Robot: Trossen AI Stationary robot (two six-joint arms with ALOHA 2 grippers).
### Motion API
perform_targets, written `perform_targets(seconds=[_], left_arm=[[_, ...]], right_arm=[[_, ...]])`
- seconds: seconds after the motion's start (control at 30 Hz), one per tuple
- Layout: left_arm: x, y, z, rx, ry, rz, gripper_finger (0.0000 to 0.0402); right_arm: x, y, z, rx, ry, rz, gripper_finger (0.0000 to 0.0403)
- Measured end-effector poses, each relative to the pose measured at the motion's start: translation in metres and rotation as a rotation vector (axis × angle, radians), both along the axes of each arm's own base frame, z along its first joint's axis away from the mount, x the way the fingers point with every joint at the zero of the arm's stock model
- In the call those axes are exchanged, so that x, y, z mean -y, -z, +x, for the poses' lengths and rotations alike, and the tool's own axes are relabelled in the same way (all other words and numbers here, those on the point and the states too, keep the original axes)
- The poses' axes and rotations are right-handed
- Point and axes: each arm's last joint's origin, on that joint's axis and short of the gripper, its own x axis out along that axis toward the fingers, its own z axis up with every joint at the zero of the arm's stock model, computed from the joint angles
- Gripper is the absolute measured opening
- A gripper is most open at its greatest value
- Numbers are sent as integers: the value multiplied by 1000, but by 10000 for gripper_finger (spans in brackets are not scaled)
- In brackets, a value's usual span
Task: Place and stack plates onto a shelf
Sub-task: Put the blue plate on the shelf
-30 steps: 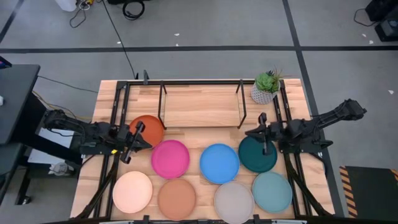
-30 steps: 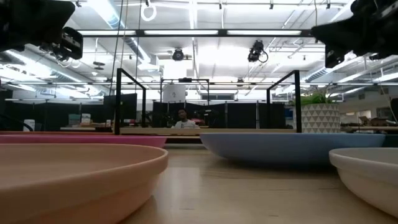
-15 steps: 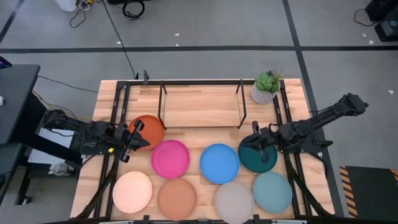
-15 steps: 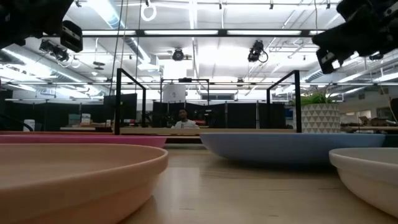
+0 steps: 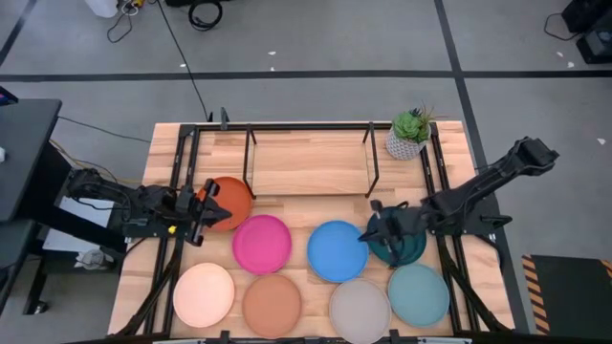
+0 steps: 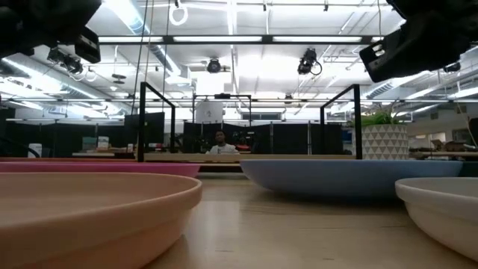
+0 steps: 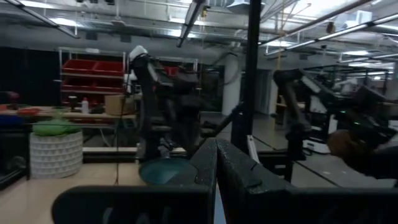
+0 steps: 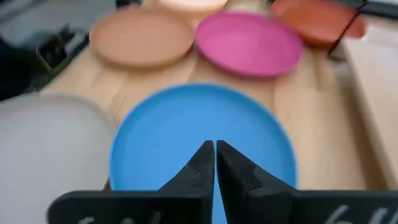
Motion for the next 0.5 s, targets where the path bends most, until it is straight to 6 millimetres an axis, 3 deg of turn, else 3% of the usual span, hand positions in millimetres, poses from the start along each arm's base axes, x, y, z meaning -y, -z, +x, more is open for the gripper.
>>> perform_targets(seconds=[0.27,0.5], left_arm=[[-4,0,0,-12,-133,-33,13],[-13,1,-1,-39,-441,-118,13]], right_arm=[[-27,0,29,-235,67,-104,131],[-51,-1,44,-424,55,-157,206]])
